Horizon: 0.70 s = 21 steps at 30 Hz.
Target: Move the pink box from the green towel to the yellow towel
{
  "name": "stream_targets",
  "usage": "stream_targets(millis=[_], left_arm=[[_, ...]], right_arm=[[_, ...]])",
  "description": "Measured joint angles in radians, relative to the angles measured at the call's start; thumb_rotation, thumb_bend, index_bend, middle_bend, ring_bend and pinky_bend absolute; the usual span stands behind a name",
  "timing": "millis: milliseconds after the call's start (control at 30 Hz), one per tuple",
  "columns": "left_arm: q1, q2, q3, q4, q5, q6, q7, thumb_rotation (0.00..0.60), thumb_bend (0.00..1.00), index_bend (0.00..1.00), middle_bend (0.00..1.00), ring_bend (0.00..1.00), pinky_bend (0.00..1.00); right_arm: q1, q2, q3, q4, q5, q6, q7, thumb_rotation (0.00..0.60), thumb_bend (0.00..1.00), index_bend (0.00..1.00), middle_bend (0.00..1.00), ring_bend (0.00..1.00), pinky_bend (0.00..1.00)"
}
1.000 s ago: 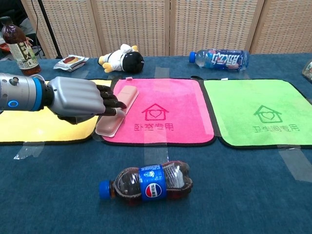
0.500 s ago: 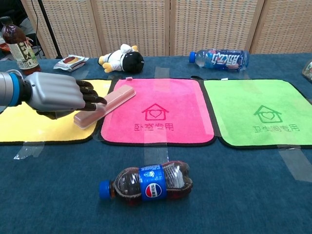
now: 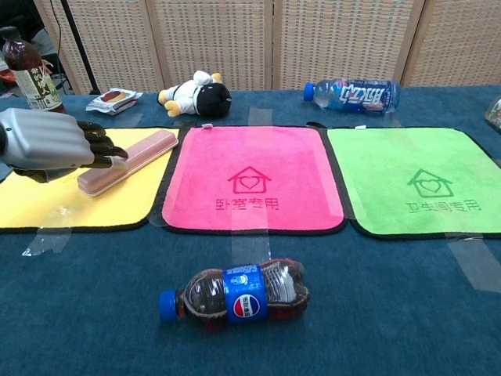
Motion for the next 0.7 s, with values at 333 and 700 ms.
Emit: stream_targets(millis=[333,700], left_arm=[[0.035,0.040,0.018,0.000,-0.002,0.012,-0.015,0.600,0.93,0.00,0.00,0.00,0.00],[0.086,0.088,0.037,0.025,-0.011,0.031,-0.045,0.600,0.93,0.00,0.00,0.00,0.00]], right_arm=[[-0.002,0.002,0.000,-0.006,-0.001,0.003,-0.001,0.600,0.16,0.03,0.00,0.00,0.00],[-0.002,0.002,-0.003,-0.011,-0.007,0.005,-0.006,0.600,0.16,0.03,0.00,0.00,0.00]])
